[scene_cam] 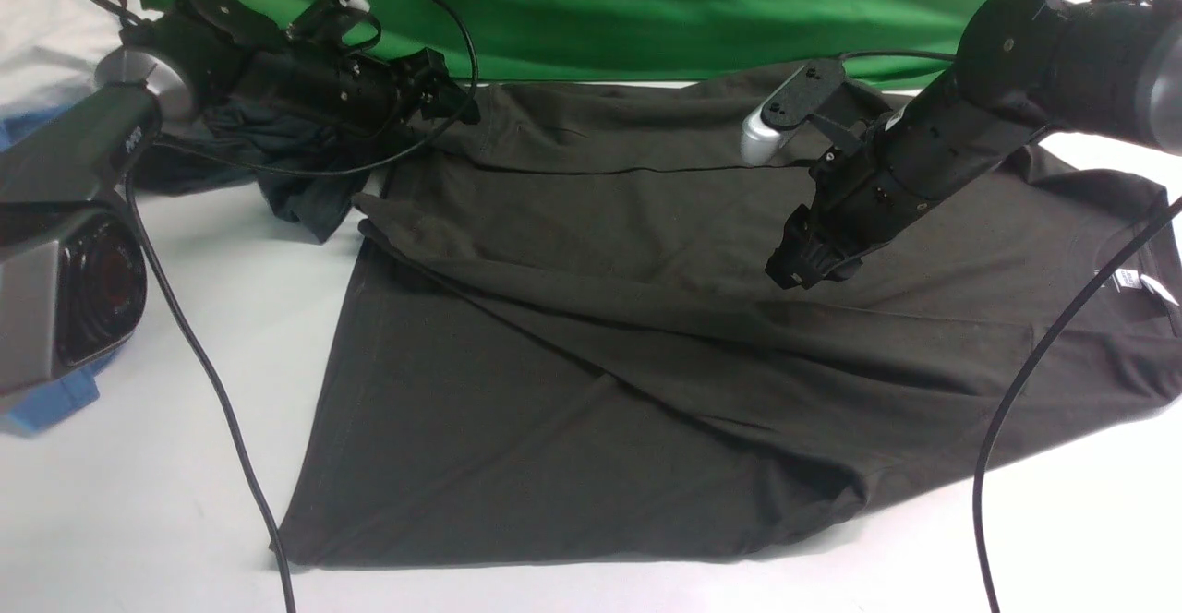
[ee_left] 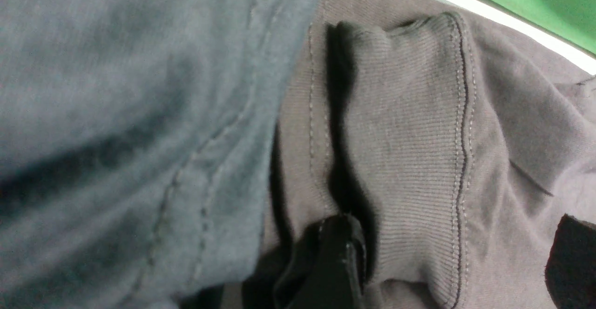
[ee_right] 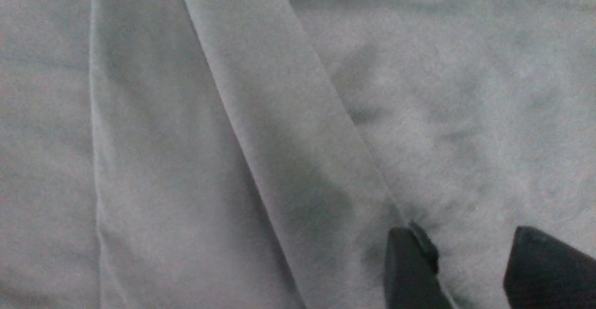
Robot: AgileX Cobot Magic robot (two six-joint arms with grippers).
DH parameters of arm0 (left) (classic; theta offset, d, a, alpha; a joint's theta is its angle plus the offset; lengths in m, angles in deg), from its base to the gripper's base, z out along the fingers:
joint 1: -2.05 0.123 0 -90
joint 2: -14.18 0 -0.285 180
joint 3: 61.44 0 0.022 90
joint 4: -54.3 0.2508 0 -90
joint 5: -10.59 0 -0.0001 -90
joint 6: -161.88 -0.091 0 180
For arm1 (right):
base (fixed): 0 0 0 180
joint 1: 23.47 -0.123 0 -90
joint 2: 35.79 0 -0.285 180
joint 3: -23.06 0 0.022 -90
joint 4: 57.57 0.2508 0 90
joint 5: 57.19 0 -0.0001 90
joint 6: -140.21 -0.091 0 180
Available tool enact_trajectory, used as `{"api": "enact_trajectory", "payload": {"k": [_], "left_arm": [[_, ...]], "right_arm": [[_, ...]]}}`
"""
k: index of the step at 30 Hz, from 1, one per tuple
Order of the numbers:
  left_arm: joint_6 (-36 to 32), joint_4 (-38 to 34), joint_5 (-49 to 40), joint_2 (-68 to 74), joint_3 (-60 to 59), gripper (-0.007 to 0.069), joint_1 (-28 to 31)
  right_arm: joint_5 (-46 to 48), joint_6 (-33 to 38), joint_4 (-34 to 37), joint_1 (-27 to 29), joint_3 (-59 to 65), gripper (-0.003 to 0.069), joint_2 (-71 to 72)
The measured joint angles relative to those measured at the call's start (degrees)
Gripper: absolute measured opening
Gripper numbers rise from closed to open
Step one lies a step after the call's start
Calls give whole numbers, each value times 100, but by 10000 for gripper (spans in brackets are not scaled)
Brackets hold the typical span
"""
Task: Fold a long-sleeved shirt on a white desktop.
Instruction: 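Grab the top left corner of the dark shirt with the left gripper, then fold the left side of the dark shirt inward over its body with the left gripper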
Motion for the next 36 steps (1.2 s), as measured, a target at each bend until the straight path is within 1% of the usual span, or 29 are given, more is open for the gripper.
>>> {"api": "enact_trajectory", "payload": {"k": [3, 6, 8, 9, 10, 13, 14, 16, 17, 19, 21, 26, 29, 33, 36], "left_arm": [[-135, -87, 0, 0, 0, 554, 0], [-240, -110, 14, 0, 0, 496, 0], [-310, -116, 24, 0, 0, 425, 0], [-318, -116, 24, 0, 0, 410, 0], [-328, -102, 31, 0, 4, 363, 0], [-329, -34, 44, 0, 4, 272, 0], [-329, 6, 44, 0, 9, 214, 0], [-329, 26, 63, 0, 11, 123, 0], [-329, 26, 68, 0, 19, 91, 0], [-336, 30, 68, 0, 33, 51, 0], [-373, 7, 74, 0, 45, 39, 0], [-475, -218, 37, 0, 71, 38, 16], [-532, -219, -210, 13, 222, 38, 16], [-652, -242, -877, -13, 782, 38, 22], [-610, -233, -1186, -156, 983, 38, 22]], "right_arm": [[0, -5, 0, 0, 0, 283, 0], [0, -5, 0, 0, 0, 283, 0], [0, -5, 0, 0, 0, 283, 0], [0, -5, 0, 0, 0, 283, 0], [0, -5, 0, 0, 0, 283, 0], [0, -5, 0, 0, 0, 283, 0], [0, -5, 0, 0, 0, 283, 0], [0, -5, 0, 0, 0, 283, 0], [0, -5, 0, 0, 0, 283, 0], [5, -5, 0, 0, 0, 283, 0], [5, -5, 0, 0, 0, 283, 0], [17, -74, 0, 0, 0, 283, 0], [27, -205, 1, 0, 0, 283, 24], [41, -366, -21, 0, 0, 283, 249], [-22, -691, -218, 5, 0, 283, 486]]}}
